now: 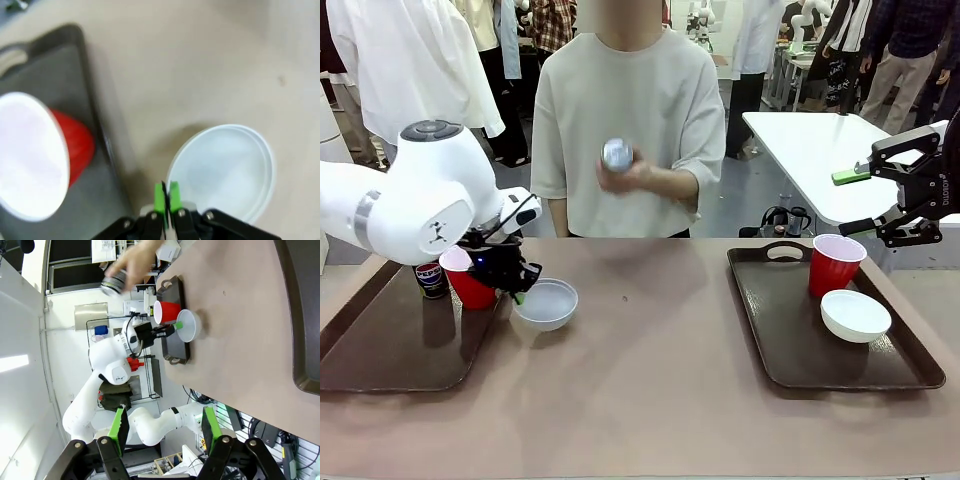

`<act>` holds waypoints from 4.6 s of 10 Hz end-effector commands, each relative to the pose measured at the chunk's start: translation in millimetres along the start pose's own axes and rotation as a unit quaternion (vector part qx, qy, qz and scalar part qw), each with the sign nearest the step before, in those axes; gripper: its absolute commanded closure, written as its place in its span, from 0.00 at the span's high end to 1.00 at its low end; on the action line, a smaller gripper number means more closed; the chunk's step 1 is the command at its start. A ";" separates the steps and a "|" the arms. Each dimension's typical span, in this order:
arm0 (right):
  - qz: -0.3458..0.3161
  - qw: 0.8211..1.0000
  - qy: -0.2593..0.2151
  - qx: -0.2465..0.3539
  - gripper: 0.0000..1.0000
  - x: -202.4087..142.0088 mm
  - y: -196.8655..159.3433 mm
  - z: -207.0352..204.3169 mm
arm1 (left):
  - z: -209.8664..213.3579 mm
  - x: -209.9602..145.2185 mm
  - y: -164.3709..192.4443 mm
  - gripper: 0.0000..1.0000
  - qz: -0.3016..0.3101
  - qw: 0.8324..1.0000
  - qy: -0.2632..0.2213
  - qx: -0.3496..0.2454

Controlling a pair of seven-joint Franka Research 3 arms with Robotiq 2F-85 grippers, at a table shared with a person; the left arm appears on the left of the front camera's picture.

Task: Prepare tableware on both trays.
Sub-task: Pick up a Picnic Bowl from the table and place it on a Handle tray.

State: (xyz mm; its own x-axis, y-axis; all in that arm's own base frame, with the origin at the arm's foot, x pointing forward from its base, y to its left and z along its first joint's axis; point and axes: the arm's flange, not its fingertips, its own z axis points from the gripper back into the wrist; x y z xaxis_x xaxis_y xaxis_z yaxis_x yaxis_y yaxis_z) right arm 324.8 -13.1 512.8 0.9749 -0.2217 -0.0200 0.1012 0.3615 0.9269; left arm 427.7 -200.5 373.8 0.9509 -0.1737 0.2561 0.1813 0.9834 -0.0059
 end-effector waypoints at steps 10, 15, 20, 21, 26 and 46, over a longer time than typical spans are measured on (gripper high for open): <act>0.008 1.000 0.004 -0.002 0.76 1.5 -2.6 1.5 | 164.6 -76.1 179.5 0.00 0.017 0.997 0.034 -0.066; 0.008 1.000 0.004 -0.002 0.76 1.5 -2.6 1.5 | 93.5 -101.3 233.4 0.00 -0.003 0.994 -0.008 -0.105; 0.008 1.000 0.004 -0.002 0.76 1.5 -2.6 1.5 | 31.4 -106.4 237.0 0.00 0.006 0.996 -0.005 -0.087; 0.008 1.000 0.004 -0.002 0.76 1.5 -2.6 1.5 | 21.0 -108.9 233.6 0.00 0.008 0.996 0.002 -0.084; 0.008 1.000 0.004 -0.002 0.76 1.5 -2.6 1.5 | -8.7 -113.5 220.8 0.00 -0.002 0.998 0.019 -0.068; 0.008 1.000 0.004 -0.002 0.76 1.5 -2.6 1.5 | 155.9 -107.5 251.7 0.83 0.167 0.792 -0.026 -0.587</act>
State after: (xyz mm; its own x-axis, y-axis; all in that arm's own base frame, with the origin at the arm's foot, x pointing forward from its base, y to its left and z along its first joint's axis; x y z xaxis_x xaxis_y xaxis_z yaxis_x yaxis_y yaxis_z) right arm 324.6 -14.6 512.9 0.9741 -0.2252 -0.0207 0.1032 0.3613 0.9267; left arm 332.1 66.6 496.1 0.9867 0.1472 0.0693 0.0251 0.2833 -0.9587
